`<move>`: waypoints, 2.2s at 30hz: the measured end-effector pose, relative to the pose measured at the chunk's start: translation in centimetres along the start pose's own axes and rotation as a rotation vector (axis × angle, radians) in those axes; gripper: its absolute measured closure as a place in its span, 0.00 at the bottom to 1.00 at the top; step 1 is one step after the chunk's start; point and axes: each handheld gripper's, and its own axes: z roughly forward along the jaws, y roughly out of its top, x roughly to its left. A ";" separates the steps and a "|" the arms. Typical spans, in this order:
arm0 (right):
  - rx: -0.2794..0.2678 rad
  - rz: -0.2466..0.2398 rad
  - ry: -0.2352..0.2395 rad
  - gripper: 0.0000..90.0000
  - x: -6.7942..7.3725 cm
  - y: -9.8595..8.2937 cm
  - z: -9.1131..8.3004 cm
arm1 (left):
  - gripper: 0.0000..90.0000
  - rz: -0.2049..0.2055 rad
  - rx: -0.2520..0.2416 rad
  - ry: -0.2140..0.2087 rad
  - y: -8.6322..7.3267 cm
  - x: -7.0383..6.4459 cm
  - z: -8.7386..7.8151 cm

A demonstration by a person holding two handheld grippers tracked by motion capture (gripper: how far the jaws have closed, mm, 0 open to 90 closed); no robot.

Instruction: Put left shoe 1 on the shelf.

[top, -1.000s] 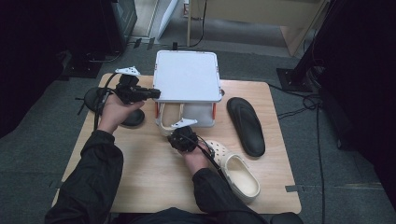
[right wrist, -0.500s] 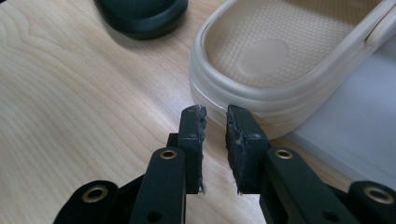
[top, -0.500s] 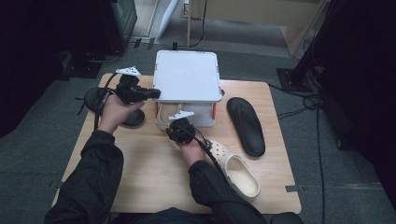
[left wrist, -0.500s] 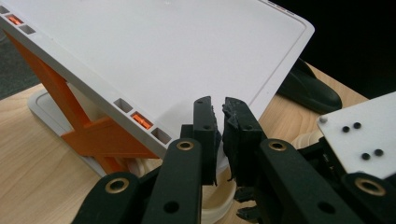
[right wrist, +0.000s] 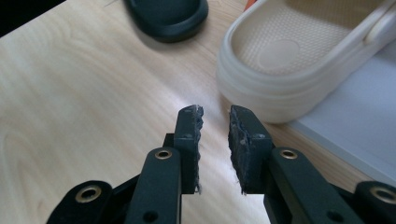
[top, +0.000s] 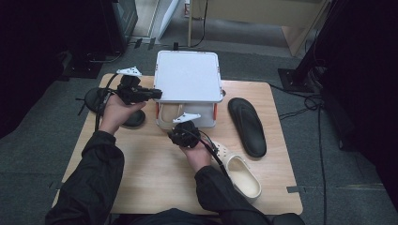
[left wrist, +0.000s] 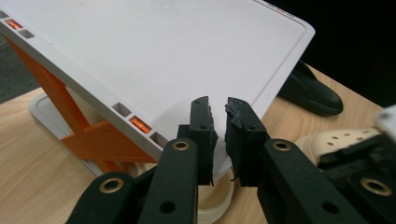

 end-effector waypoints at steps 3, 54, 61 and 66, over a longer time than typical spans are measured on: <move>-0.018 -0.006 0.032 0.82 0.4 -0.3 -1.5 | 0.91 -0.010 -0.002 0.005 0.0 -0.1 0.0; -0.093 0.026 0.065 0.53 -9.9 -9.7 -16.4 | 0.72 -0.020 -0.010 0.046 -0.2 -1.2 -0.1; -0.091 0.062 0.054 0.53 -10.4 -10.5 -17.2 | 0.73 -0.014 -0.008 0.050 -0.2 -1.3 -0.2; -0.133 0.083 0.065 0.54 -10.5 -11.3 -18.7 | 0.73 -0.017 -0.013 0.037 -0.2 -1.0 -0.2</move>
